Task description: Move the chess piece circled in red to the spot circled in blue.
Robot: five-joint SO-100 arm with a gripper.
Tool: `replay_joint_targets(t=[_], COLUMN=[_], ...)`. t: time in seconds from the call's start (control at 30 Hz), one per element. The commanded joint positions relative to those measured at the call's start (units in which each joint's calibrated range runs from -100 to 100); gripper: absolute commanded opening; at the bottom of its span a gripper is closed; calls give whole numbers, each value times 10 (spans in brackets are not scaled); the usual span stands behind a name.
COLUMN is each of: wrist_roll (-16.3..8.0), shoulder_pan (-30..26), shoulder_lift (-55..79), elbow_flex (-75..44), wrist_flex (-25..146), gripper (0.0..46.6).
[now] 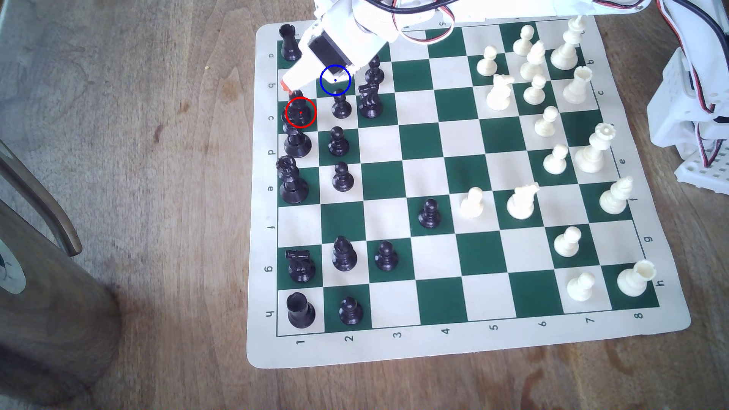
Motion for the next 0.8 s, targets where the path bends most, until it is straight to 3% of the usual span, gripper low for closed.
replay_joint_targets(t=[0.0,0.43,0.5,0.57,0.77], wrist_roll=[2,0,2,4,6], shoulder_pan=[7,2,2,1,1], shoulder_lift=[-8,16,14,11,1], elbow_flex=[-14,14,15,16,12], wrist_flex=[-19,-45,-46,-46,-43], gripper=[117,113,86,2,2])
